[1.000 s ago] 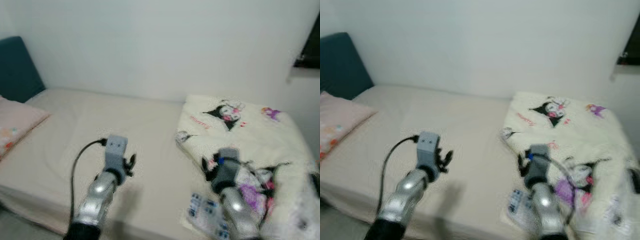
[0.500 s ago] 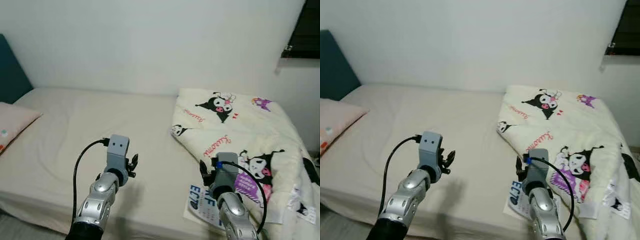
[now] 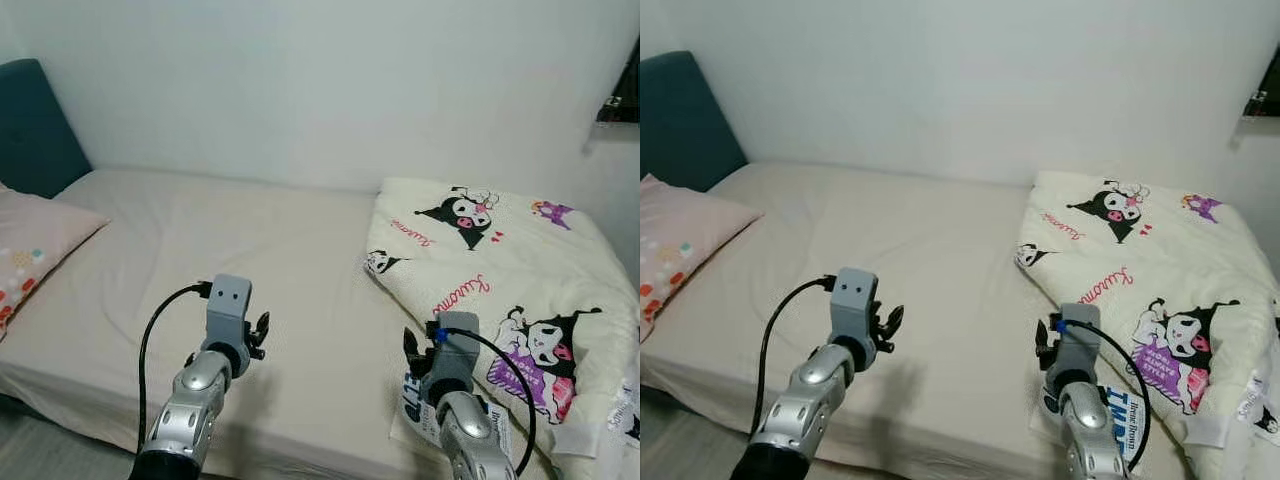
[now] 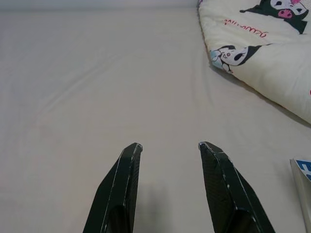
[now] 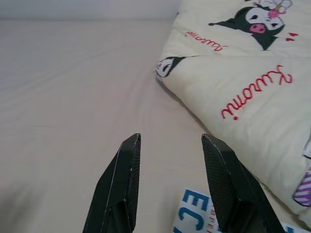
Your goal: Clean up the room
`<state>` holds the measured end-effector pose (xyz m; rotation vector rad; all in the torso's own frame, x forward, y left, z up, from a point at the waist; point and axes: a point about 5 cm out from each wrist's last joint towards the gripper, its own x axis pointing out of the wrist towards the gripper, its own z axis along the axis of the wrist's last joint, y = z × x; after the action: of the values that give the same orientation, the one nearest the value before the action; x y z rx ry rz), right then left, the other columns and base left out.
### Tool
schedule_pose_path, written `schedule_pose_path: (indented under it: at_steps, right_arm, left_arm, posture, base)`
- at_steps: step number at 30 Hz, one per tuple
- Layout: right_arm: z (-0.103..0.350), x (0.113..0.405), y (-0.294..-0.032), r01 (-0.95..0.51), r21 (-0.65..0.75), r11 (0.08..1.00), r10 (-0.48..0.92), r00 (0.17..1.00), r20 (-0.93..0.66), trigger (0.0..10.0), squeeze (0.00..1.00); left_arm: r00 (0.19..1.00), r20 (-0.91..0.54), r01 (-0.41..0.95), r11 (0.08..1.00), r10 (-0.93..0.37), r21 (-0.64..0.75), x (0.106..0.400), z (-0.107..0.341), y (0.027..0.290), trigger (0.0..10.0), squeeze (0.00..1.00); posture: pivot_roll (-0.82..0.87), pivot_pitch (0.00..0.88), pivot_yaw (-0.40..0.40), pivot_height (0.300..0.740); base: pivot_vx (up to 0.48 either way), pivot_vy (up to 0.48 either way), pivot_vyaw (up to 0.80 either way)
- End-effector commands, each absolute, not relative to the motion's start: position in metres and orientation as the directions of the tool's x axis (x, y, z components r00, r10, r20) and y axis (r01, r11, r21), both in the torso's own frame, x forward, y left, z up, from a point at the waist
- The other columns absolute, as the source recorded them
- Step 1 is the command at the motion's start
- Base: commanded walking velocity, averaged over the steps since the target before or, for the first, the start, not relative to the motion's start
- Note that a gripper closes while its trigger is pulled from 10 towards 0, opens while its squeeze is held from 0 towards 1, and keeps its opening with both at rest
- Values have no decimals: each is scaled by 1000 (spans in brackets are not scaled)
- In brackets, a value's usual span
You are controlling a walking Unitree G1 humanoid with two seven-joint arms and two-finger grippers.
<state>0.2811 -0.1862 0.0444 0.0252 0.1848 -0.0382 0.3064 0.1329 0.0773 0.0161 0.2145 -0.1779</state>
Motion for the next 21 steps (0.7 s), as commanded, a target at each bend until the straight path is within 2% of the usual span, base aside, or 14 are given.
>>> schedule_pose_path:
  at_steps: [1, 13, 21]
  right_arm:
    - [45, 280, -184, 27, 21, 999, -22, 981, -192, 10000, 0]
    - [44, 278, -183, -6, 13, 1000, 8, 977, -213, 10000, 0]
    - [44, 278, -181, -7, 18, 1000, 11, 977, -212, 10000, 0]
  left_arm:
    - [962, -227, 157, 988, -154, -4, 302, 72, 137, 10000, 0]
    - [965, -234, 123, 992, -121, -7, 293, 68, 140, 10000, 0]
    - [964, -232, 132, 991, -127, 4, 293, 69, 140, 10000, 0]
  posture:
    - [-36, 17, 14, 700]
    - [-29, 43, -21, 650]
    - [-24, 45, -7, 611]
  base:
    - [0, 0, 0]
    - [0, 0, 0]
    - [0, 0, 0]
